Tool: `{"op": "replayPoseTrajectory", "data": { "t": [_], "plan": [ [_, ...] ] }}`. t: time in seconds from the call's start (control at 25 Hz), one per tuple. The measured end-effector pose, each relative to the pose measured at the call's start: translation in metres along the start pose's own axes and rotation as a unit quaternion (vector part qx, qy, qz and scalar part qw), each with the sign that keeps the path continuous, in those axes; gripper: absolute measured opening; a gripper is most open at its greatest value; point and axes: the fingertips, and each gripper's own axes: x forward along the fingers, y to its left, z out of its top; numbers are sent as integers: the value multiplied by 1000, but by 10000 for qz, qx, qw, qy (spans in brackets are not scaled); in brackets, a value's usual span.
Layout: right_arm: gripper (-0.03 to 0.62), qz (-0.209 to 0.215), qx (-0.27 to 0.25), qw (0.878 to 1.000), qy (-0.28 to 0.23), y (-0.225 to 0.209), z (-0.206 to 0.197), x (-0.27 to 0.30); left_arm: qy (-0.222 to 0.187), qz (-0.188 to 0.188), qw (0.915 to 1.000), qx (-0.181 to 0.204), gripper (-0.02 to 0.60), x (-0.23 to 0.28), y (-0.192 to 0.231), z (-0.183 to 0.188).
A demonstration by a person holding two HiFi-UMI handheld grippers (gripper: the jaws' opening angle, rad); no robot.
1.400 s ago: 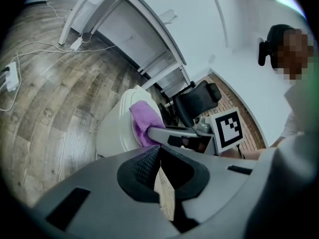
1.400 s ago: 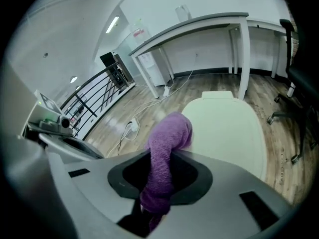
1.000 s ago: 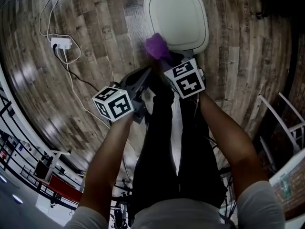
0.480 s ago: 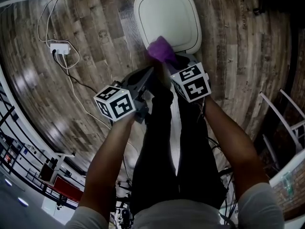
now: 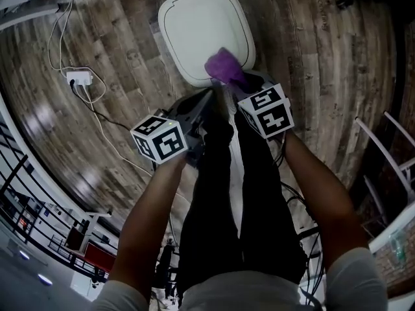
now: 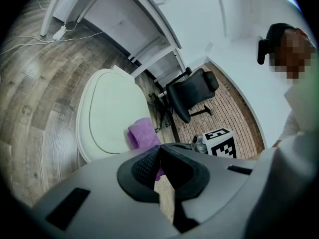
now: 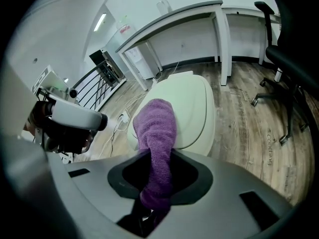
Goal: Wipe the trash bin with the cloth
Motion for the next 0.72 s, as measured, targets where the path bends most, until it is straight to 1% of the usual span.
{"op": "replayPoseTrajectory", "data": {
  "t": [0.28,0.52,0.72],
  "plan": [
    [97,-1,72,10000,52,-21,-9,-6,158,-51,9998,82,3,27,-14,1],
    [97,29,23,10000,87,-32,-11,-11,262,-96,9995,130,3,42,-23,3],
    [97,-8,81,9999,84,-48,-18,-17,363,-147,9991,182,3,57,-30,-2]
  ]
}}
